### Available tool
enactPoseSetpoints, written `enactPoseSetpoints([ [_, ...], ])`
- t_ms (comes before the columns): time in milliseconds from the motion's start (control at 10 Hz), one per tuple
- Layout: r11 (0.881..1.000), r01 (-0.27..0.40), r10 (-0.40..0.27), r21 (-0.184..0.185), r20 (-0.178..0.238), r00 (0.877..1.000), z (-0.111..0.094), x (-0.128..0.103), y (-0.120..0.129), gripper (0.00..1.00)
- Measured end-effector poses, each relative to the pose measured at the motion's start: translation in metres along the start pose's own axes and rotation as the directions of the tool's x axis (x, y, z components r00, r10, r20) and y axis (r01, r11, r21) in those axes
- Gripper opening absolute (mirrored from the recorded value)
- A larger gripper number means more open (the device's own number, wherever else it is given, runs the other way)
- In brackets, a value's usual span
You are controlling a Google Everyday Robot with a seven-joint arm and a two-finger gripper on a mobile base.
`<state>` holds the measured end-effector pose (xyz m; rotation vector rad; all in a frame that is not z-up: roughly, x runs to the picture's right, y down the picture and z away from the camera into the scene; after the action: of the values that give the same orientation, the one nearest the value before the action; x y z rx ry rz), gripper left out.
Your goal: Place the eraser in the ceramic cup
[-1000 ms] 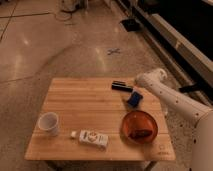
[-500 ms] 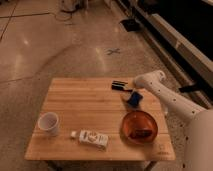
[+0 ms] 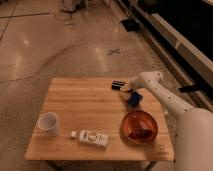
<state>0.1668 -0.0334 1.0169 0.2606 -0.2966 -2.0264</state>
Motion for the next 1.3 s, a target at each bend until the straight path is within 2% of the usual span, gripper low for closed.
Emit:
enactPoseSetpoints([
  [300,1.0,-0.013,0.013,0.017,0.027,1.0,0.014,-0.009,0.004,0.8],
  [400,1.0,-0.009,0.008,0.023,0.036,0.999,0.017,-0.012,0.003,0.77],
  [700,0.999,-0.001,-0.001,0.041,0.035,0.999,0.014,-0.014,0.004,0.46],
  [900,0.999,-0.012,0.012,0.046,0.0,1.0,-0.001,-0.007,0.009,0.26],
  [1100,0.999,-0.023,0.026,0.04,-0.063,0.998,-0.03,0.003,0.017,0.05],
  [1200,0.999,-0.025,0.029,0.038,-0.088,0.996,-0.042,0.006,0.019,0.01],
  [1300,0.999,-0.023,0.028,0.038,-0.129,0.991,-0.063,0.009,0.018,0.0],
])
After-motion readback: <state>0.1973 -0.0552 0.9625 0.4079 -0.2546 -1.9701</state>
